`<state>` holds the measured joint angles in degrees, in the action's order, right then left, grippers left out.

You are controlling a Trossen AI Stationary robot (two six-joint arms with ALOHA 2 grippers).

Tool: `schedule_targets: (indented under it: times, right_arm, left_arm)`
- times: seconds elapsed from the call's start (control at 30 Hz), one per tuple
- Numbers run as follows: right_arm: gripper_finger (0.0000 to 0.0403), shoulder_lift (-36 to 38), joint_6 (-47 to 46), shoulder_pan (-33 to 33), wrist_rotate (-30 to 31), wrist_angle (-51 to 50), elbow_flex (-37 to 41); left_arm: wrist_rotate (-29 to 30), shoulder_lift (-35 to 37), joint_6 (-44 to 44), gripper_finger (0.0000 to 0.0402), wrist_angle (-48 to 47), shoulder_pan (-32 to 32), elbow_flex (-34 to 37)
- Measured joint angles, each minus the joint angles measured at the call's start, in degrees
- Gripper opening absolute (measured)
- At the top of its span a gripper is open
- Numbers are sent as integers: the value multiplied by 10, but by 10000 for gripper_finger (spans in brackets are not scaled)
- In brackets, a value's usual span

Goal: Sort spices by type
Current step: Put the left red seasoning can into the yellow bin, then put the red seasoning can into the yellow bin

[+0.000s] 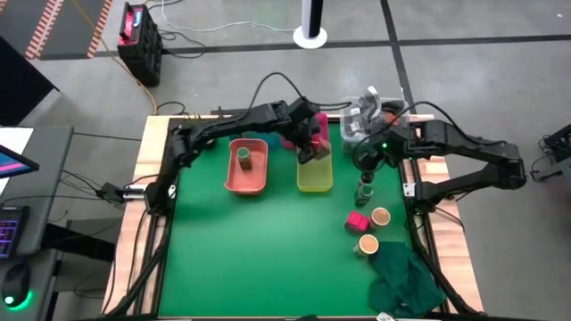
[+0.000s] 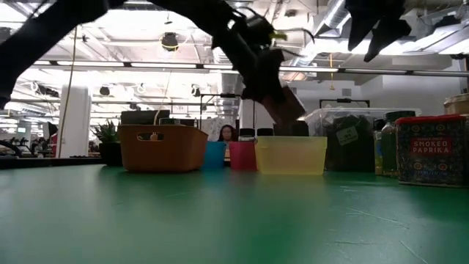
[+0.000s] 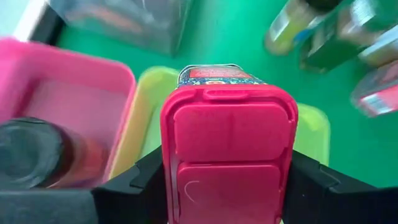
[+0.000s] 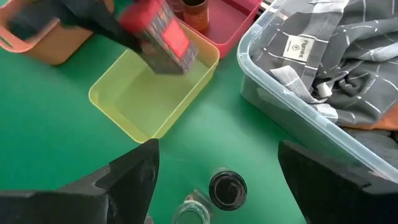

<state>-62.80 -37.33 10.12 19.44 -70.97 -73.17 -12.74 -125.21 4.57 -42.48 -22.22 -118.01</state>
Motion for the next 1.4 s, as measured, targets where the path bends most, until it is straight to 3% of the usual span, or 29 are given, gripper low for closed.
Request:
schedule_targets:
  times: [0.2,0.37,0.53,0.83,1.03,1.2,1.4]
  right_arm:
    - [352,-2,-18,-4,0,10,0]
    - [352,-2,-32,-5,1,33,0]
    - [352,-2,-34,-5,1,43,0]
    - [352,-2,-29,-5,2,41,0]
    - [352,5,-21,-5,2,28,0]
    - [352,31,-18,-8,2,10,0]
    - [352,52,-12,-27,2,6,0]
  left_arm:
    - [10,-78,36,212,-73,4,-80]
    - [60,-110,71,212,-109,13,-114]
    - [106,-108,101,214,-115,20,-114]
    - [101,-109,104,264,-117,24,-113]
    - [102,-100,93,271,-131,17,-168]
    - [105,-47,46,270,-124,-5,-150]
    - [88,-25,4,270,-210,-29,-148]
